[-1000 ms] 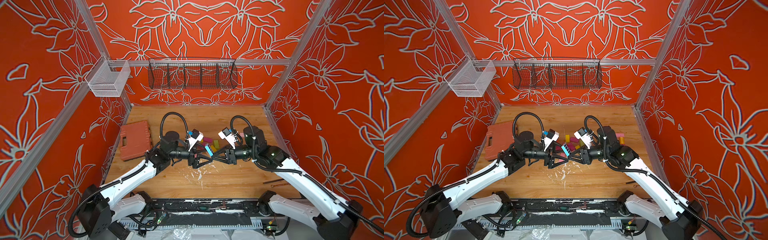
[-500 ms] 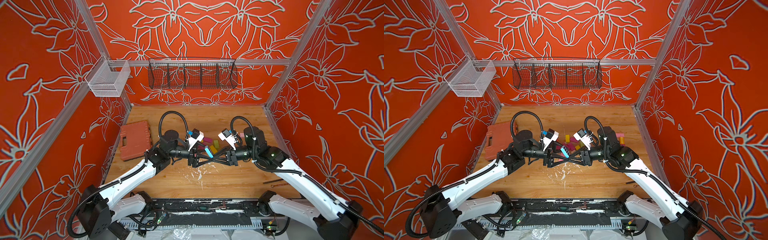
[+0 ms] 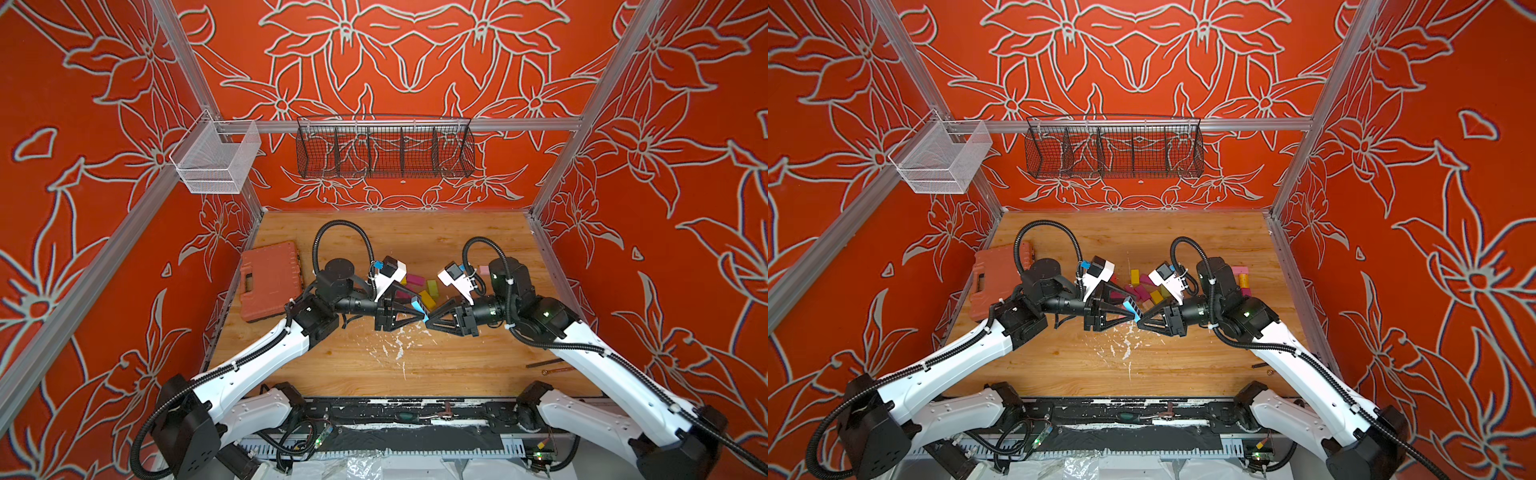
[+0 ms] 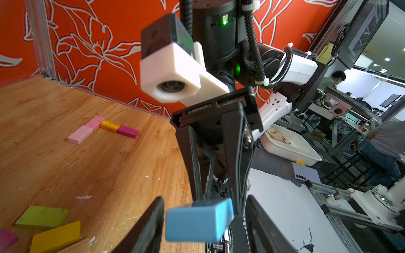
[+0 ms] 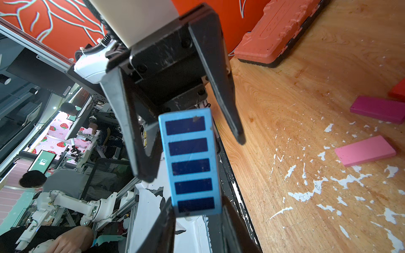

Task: Assemble the number 7 with building blocks
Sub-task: Pick up the building block from the center of the board.

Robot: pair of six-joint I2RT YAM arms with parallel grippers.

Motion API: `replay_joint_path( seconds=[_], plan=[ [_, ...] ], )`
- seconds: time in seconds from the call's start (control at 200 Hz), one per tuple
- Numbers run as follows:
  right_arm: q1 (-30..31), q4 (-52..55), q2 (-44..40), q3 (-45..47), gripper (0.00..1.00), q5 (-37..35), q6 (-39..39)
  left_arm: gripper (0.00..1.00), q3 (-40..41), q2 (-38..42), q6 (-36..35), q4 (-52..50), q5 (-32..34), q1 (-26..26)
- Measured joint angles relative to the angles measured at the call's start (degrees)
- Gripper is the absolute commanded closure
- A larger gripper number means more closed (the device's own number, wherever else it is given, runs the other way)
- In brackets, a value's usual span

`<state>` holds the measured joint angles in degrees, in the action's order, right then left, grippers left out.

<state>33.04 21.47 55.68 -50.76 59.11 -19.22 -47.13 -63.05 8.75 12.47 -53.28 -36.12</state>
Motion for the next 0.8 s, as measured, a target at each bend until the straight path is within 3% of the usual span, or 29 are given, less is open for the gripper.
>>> replay_joint_path(
  seconds=[0.385, 0.606, 0.801],
  plan=[
    [-0.02, -1.01, -0.39, 0.70, 0.66, 0.74, 0.42, 0.72, -1.42, -0.52, -0.87, -0.96, -1.33, 0.04],
    [-1.44, 0.31, -0.37, 0.68, 0.49, -1.36, 1.49, 0.88, -3.17, -1.60, -1.42, -4.26, -0.50, 0.00],
    [-6.08, 4.31, -1.25, 0.66, 0.30, -5.29, 2.93, 0.91, -6.75, -5.79, -1.46, -9.46, 2.54, 0.00]
  ],
)
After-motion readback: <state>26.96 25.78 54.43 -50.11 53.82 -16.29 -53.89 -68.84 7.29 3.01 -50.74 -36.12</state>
